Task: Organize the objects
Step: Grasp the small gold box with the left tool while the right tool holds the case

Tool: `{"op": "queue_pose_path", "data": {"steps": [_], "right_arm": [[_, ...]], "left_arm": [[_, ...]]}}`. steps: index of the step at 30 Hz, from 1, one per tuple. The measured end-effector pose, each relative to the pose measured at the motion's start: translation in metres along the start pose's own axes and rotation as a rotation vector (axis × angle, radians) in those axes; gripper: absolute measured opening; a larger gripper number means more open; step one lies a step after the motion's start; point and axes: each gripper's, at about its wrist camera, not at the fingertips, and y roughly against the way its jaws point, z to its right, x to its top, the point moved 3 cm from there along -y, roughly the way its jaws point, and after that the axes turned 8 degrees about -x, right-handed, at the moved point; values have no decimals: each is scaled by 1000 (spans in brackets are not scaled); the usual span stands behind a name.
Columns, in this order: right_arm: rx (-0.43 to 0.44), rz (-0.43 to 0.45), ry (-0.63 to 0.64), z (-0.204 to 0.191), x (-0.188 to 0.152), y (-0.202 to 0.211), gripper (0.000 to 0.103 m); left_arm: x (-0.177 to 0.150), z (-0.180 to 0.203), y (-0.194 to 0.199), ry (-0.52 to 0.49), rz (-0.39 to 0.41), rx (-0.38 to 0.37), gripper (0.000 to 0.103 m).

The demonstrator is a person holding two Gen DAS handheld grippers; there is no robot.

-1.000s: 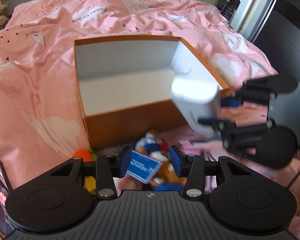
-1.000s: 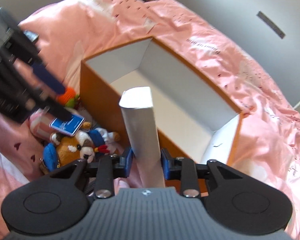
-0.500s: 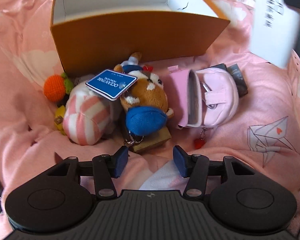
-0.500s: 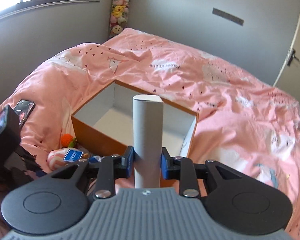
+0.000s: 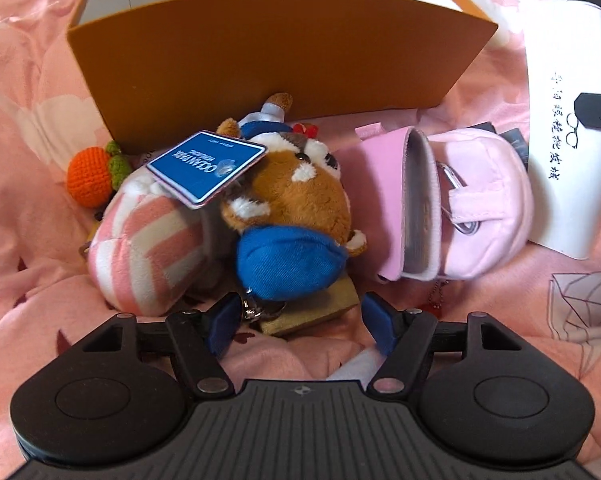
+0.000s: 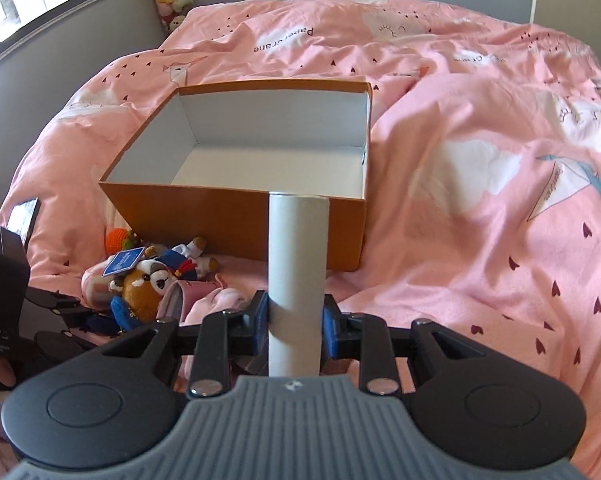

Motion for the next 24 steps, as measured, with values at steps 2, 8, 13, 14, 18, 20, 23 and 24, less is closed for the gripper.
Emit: {"op": "queue_pose_path", "data": {"steps": [2,8,13,14,18,20,23,24], "right_arm": [[4,-5,-18,2,0,-6,29],[-16,-3,-5,0,-3,-17,32],[-47,-28,-13,4,-9,-29,34],[-40,-33,-33,7,-9,-30,34],[-28,-40,-58,10,-8,-28,34],[-29,-37,-46,7,-8,-27,33],[-24,-30,-35,3,-6,-23,31],[-19,-26,-30,1,-5,-21,30]], "left_arm": [[2,1,-6,-4,-6,20,81],[5,-1,-11,4,-17,35,78],[5,-6,-5,15,-18,28,75],[6,-7,-2,16,-16,26,74],[5,-13,19,11,5,-1,73],[5,-16,33,5,21,-23,72],[5,-19,53,-20,58,-27,27],[5,-18,61,-36,66,-47,6]]}}
